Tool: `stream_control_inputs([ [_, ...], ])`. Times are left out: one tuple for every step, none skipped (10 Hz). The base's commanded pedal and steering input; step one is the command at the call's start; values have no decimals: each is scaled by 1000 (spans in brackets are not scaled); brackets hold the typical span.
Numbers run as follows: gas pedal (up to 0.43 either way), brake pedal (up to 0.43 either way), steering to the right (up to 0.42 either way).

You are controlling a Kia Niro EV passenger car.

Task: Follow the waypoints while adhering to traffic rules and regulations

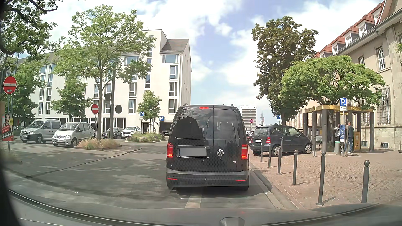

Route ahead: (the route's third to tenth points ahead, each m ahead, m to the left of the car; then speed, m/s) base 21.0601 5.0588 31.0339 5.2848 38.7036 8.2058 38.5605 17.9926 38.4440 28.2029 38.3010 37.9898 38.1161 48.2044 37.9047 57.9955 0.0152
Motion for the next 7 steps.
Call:
stream_control_inputs([
  [0,220,-54],
  [0,220,-54],
  [0,220,-54],
  [0,220,-54],
  [0,220,-54],
  [0,220,-54],
  [0,220,-54],
])
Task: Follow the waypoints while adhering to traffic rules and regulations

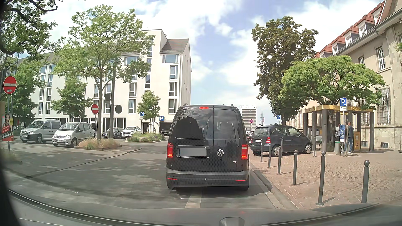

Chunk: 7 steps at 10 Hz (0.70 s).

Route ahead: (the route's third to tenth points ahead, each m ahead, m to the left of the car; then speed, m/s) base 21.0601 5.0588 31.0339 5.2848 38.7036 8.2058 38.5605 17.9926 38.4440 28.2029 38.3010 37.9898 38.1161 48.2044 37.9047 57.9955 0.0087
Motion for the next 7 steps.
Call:
stream_control_inputs([
  [0,220,-54],
  [0,220,-54],
  [0,220,-54],
  [0,220,-54],
  [0,220,-53],
  [0,220,-51],
  [0,220,-49],
])
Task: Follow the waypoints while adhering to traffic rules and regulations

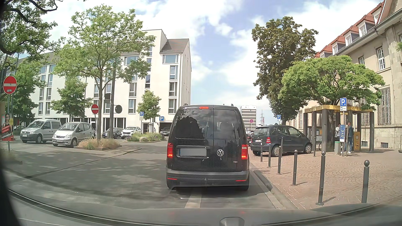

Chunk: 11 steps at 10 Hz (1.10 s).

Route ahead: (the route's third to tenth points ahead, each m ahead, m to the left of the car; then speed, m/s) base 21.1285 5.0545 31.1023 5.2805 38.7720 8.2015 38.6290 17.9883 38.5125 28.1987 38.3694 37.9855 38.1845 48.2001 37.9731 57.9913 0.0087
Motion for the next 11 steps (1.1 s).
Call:
stream_control_inputs([
  [0,213,-50],
  [0,213,-54],
  [0,220,-54],
  [0,220,-54],
  [0,220,-54],
  [0,220,-54],
  [0,220,-54],
  [0,220,-54],
  [0,220,-54],
  [0,220,-54],
  [0,220,-54],
])
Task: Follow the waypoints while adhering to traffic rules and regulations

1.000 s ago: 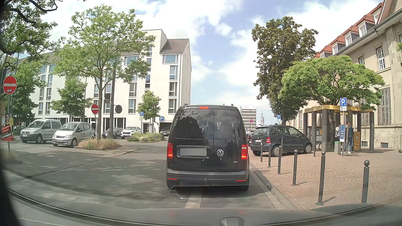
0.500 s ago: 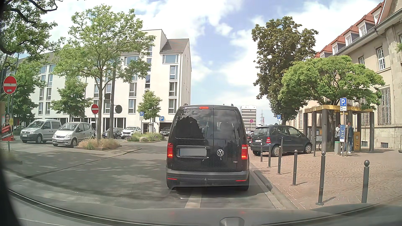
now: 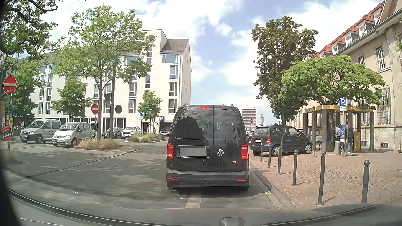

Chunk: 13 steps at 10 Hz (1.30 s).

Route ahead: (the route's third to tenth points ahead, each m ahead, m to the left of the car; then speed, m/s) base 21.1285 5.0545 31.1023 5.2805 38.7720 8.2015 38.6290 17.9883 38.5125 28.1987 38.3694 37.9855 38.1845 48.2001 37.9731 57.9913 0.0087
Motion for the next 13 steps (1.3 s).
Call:
stream_control_inputs([
  [0,213,-54],
  [0,220,-54],
  [0,220,-55],
  [0,213,-54],
  [0,220,-55],
  [0,220,-55],
  [0,213,-54],
  [0,220,-55],
  [0,213,-55],
  [0,220,-55],
  [0,220,-54],
  [0,220,-54],
  [0,220,-55],
])
